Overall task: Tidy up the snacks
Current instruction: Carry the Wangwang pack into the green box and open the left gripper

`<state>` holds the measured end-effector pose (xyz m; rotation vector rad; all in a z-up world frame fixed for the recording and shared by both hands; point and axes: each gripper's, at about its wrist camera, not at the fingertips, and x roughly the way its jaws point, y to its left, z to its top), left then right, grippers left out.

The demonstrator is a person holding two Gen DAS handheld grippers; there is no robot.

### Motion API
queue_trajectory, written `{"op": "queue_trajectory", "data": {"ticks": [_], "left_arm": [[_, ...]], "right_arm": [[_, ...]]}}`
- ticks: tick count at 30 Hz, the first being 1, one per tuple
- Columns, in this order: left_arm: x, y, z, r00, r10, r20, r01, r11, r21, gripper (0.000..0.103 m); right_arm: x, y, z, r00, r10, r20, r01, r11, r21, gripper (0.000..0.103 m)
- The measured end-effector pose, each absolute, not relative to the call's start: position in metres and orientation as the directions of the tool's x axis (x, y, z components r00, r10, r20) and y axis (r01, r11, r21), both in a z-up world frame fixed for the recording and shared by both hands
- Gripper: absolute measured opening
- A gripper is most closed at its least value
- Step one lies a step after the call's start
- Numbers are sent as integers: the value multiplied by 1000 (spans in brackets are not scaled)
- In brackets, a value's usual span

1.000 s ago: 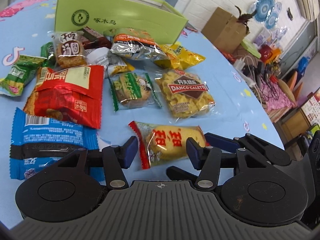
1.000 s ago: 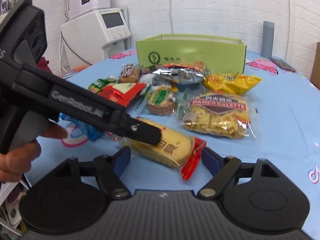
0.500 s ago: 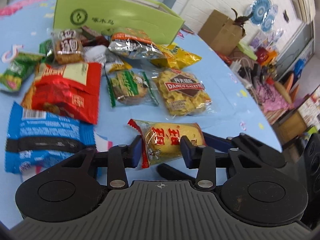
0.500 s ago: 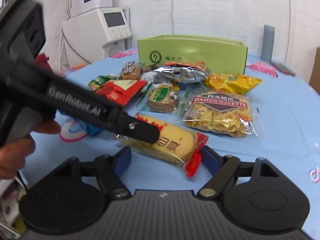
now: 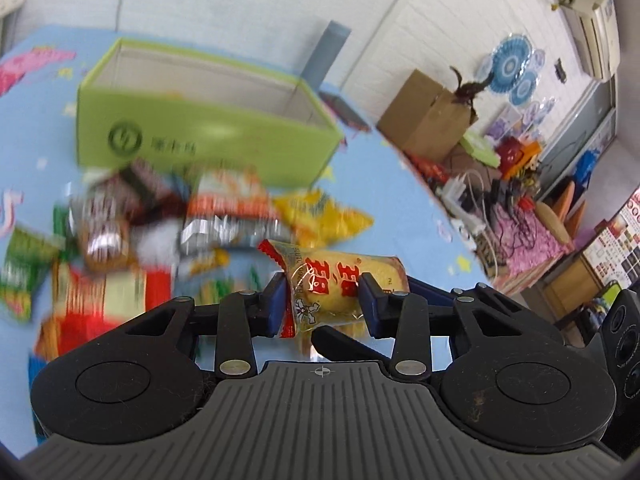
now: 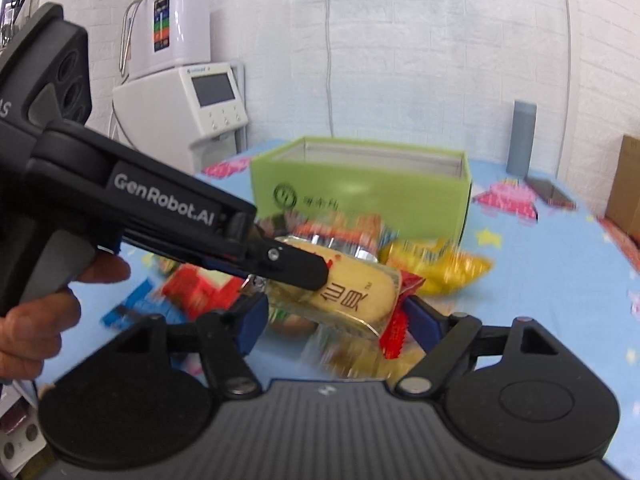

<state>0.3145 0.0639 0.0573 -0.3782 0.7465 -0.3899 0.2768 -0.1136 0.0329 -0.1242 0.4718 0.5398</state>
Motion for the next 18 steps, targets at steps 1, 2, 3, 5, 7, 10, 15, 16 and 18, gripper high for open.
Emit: {"op": "queue_trajectory", "data": {"ticks": [1, 2, 3, 5, 7, 10, 15, 16, 18], "left_arm": [[329, 66, 65, 680, -467, -565, 209, 862, -462, 21], [343, 69, 72, 688, -468, -555, 210, 860, -465, 21], [357, 72, 79, 697, -466, -545, 210, 859, -467, 21], [387, 76, 91, 719, -452, -527, 215, 867, -450, 22], [414, 81, 99, 737, -423, -527, 197, 880, -431, 22], [455, 90, 99, 752, -375, -542, 164, 903, -398, 22], [508, 103, 77, 744, -333, -580, 117, 919, -377, 24], [516, 105, 71, 738, -324, -592, 108, 922, -371, 32], [527, 108, 64, 726, -325, -606, 96, 921, -378, 41]], "right_arm": [[290, -113, 40, 758, 470, -454, -527, 850, 1, 84], [304, -111, 48, 761, 474, -443, -531, 847, -7, 84], [320, -110, 56, 764, 477, -434, -535, 844, -16, 84], [353, -105, 71, 772, 477, -420, -540, 841, -38, 83], [387, -99, 80, 768, 483, -420, -549, 834, -46, 83], [438, -85, 83, 749, 497, -438, -569, 822, -41, 83], [500, -64, 63, 718, 509, -475, -589, 808, -24, 84], [508, -62, 59, 712, 512, -482, -592, 805, -19, 85], [523, -60, 51, 699, 520, -490, -598, 801, -3, 89]]}}
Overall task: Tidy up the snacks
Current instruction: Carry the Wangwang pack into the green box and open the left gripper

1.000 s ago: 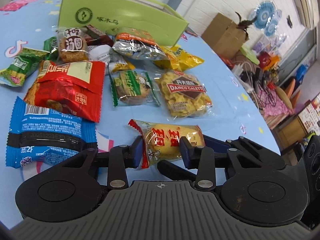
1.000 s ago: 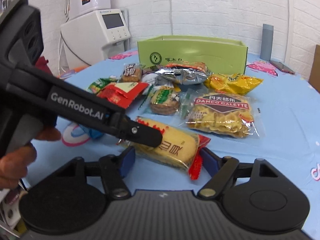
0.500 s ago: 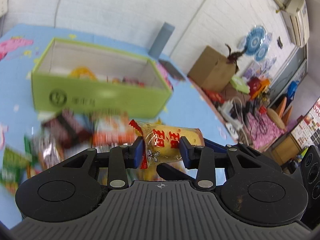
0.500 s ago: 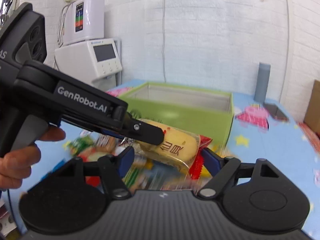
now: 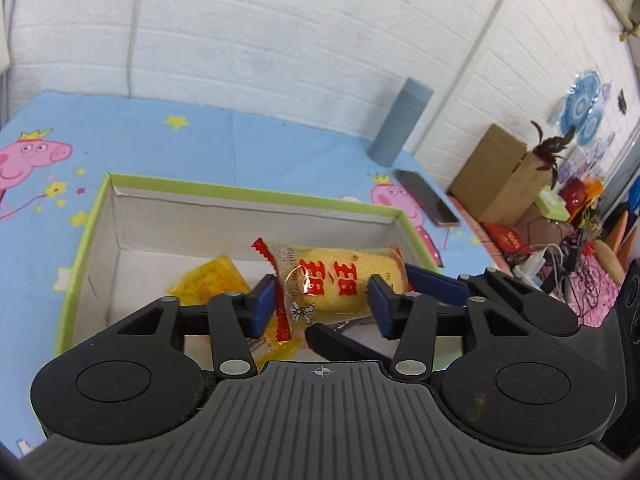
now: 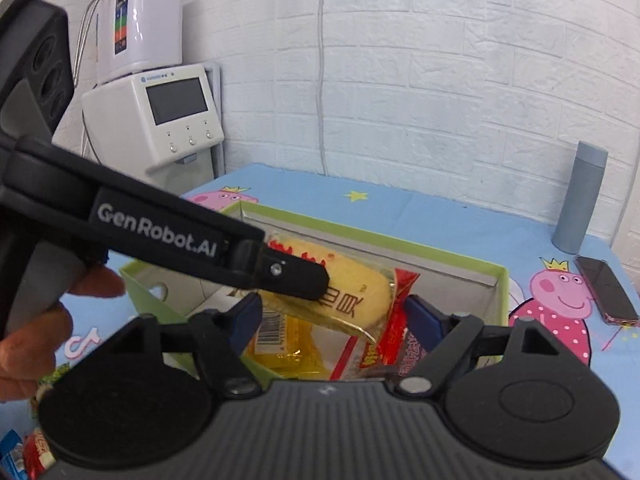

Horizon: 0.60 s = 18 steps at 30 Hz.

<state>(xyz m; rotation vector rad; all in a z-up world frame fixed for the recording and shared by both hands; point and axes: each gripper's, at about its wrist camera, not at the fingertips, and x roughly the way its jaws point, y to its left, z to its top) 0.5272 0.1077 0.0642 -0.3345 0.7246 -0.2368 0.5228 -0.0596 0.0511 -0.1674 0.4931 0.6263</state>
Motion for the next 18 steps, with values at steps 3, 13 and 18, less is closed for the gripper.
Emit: {"op": "queue_trajectory", "data": {"ticks": [3, 13, 18], "left_arm": [[522, 113, 66, 732, -332, -595, 89, 912, -399, 43], [426, 100, 70, 747, -356, -561, 152, 913, -377, 58], [407, 95, 42, 692, -344, -634, 134, 925, -355, 57]], "right_arm": [[521, -64, 57, 708, 527, -470, -598, 801, -4, 91], [415, -114, 54, 690, 581, -432, -625, 779, 50, 94], [387, -110, 18, 611, 611, -503, -650, 750, 121, 94]]}}
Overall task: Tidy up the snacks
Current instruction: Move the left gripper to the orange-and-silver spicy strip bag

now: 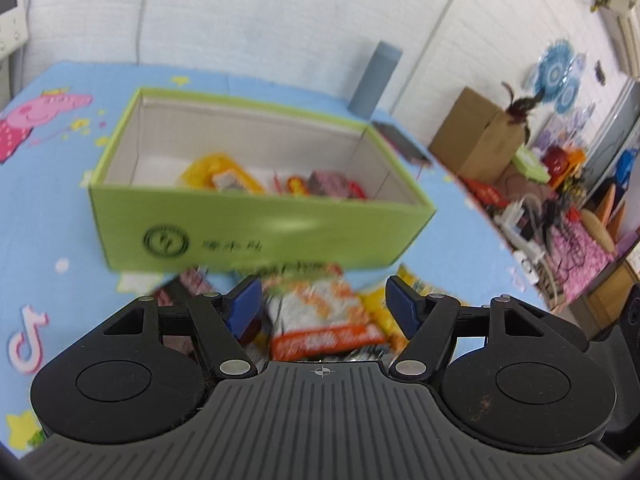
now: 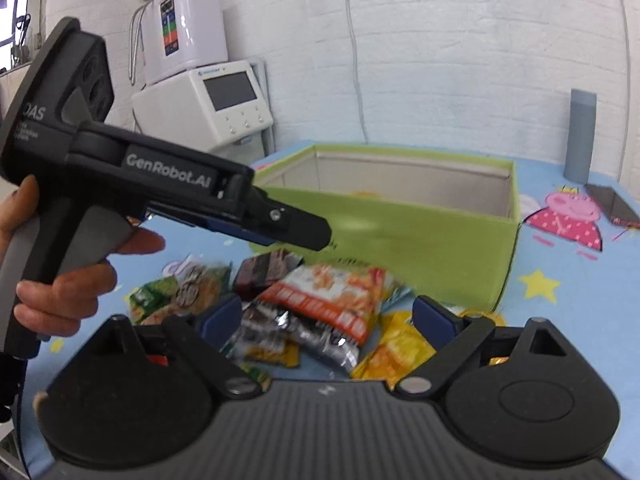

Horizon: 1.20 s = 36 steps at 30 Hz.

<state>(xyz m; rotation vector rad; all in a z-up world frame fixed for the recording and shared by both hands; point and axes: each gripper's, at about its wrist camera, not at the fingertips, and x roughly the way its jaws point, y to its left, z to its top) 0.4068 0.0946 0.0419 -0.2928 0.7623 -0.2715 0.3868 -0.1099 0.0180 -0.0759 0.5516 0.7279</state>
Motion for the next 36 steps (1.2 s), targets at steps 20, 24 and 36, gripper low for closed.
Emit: {"op": "queue_trajectory", "data": {"ticks": [20, 24, 36], "left_arm": [[399, 98, 39, 649, -434, -625, 149, 878, -455, 29], [359, 79, 52, 658, -450, -604, 204, 878, -432, 29], [310, -1, 21, 467, -553, -690, 501, 809, -308, 31]], "right_arm": [[386, -80, 20, 555, 635, -538, -679, 719, 148, 94], [336, -92, 31, 604, 619, -502, -662, 740, 115, 94], [216, -135, -18, 582, 643, -498, -501, 765, 404, 93]]}}
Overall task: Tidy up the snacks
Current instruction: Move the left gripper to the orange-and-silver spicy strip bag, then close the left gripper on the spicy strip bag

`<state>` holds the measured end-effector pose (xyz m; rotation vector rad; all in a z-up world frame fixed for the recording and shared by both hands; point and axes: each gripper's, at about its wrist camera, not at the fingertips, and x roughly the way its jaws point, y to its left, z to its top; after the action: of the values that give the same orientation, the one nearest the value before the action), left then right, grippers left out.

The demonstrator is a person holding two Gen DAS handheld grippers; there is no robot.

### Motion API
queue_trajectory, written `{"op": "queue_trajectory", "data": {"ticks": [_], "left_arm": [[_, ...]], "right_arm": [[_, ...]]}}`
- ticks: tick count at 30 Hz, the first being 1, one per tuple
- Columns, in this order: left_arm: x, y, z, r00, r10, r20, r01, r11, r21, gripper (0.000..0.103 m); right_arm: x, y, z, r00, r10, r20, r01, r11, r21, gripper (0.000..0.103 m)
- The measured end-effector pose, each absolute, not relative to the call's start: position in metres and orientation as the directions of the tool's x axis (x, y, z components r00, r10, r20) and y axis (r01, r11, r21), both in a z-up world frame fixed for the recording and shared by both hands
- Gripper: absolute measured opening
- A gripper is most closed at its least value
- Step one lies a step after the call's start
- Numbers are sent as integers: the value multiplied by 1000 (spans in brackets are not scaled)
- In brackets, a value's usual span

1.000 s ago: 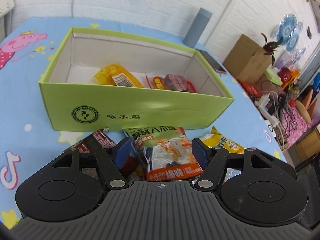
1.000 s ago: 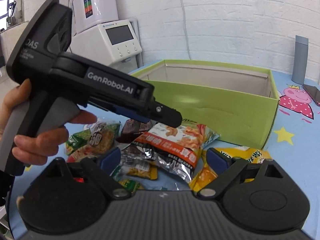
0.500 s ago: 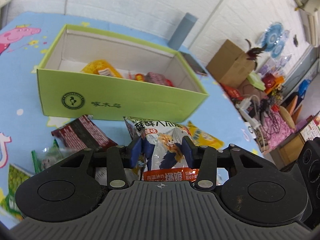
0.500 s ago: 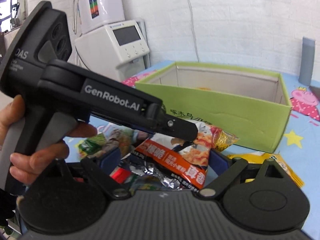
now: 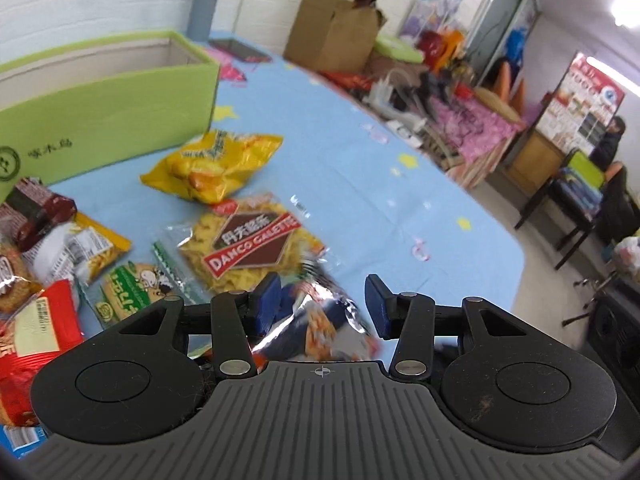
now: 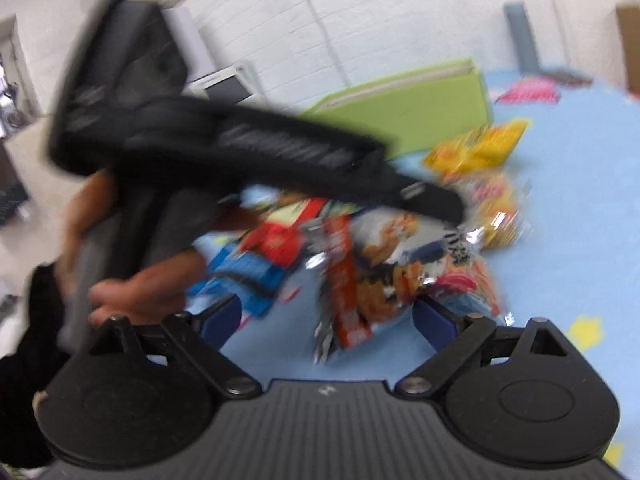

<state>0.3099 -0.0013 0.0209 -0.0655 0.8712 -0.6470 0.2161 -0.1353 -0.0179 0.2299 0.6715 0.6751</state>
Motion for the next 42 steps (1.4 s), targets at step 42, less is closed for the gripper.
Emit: {"op": "queue_trajectory", "data": {"ticks": [42], "left_arm": [[250, 66, -12, 535, -549, -642, 151, 810, -566, 61]], "right_arm": [[232, -159, -12, 636, 525, -565, -502, 838, 214, 93]]}}
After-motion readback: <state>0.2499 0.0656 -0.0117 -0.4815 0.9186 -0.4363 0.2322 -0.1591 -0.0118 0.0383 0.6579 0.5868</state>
